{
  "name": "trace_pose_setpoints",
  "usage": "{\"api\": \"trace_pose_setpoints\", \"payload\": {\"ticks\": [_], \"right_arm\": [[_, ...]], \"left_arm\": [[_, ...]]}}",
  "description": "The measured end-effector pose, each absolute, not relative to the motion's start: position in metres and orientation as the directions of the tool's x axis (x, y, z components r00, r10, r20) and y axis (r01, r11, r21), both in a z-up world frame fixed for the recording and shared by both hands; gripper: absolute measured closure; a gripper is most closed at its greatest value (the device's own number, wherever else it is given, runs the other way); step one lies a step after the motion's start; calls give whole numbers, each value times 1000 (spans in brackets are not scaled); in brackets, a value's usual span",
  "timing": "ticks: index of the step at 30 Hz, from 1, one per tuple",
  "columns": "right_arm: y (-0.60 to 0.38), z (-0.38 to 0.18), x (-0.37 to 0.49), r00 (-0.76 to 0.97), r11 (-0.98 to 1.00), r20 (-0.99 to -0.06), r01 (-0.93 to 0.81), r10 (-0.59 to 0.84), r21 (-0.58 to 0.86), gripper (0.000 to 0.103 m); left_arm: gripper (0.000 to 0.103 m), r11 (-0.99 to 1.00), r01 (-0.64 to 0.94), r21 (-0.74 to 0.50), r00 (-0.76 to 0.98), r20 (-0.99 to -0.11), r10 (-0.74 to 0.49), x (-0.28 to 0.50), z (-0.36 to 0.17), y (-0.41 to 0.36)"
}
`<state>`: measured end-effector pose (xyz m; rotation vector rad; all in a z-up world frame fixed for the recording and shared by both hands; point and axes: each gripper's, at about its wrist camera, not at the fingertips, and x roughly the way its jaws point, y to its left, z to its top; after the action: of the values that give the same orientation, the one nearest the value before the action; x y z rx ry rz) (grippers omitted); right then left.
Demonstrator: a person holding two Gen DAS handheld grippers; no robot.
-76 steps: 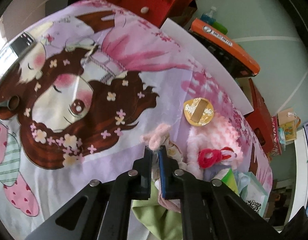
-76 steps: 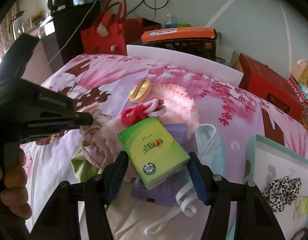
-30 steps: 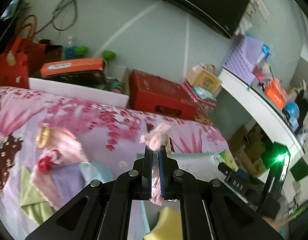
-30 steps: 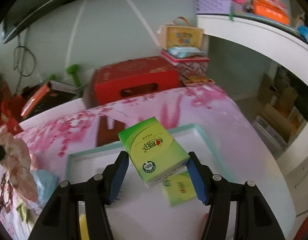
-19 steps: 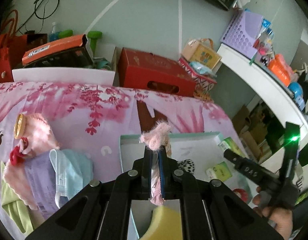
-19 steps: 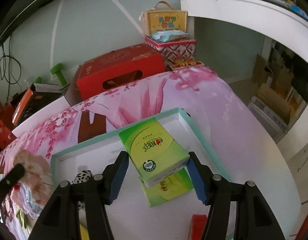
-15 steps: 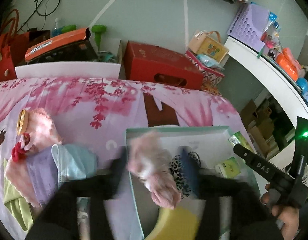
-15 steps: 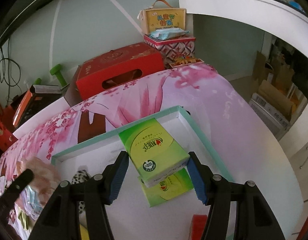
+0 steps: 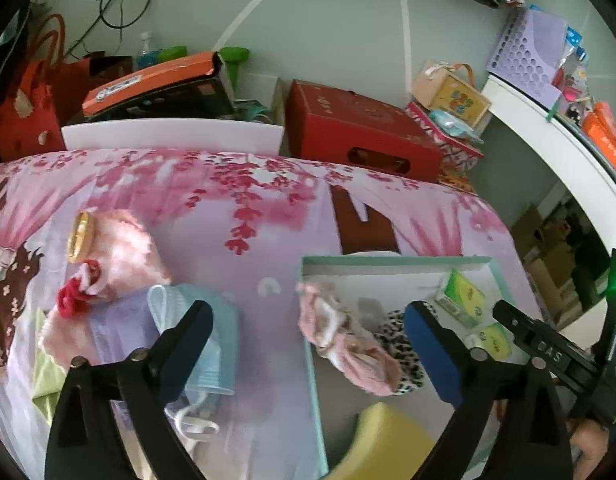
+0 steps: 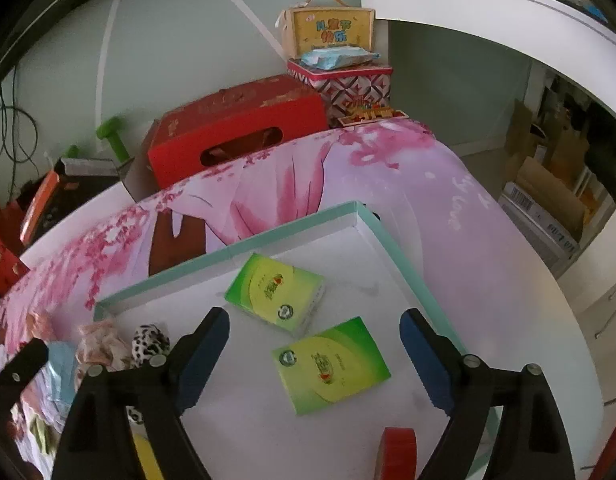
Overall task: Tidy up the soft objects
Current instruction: 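Move both tools back over the pile of soft items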
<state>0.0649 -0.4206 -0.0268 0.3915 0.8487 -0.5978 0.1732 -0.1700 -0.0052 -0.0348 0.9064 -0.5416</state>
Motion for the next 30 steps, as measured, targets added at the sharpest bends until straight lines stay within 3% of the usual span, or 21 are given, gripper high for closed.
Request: {"api": "trace_pose_setpoints", "payload": {"ticks": [1, 20, 30], "right_arm": [[-421, -28, 65, 511, 770, -792, 633, -334, 84, 0], [-409, -22, 72, 508, 780, -786, 624, -352, 54, 0], [-361, -2, 96, 593, 851, -740, 522, -316, 55, 0]], "left_arm": [[1, 873, 424, -242, 499, -742, -448, 174, -6, -169], [0, 902, 358, -240, 500, -767, -402, 182, -1, -144], [0, 963, 106, -248, 566, -781, -263, 205, 7, -54]]}}
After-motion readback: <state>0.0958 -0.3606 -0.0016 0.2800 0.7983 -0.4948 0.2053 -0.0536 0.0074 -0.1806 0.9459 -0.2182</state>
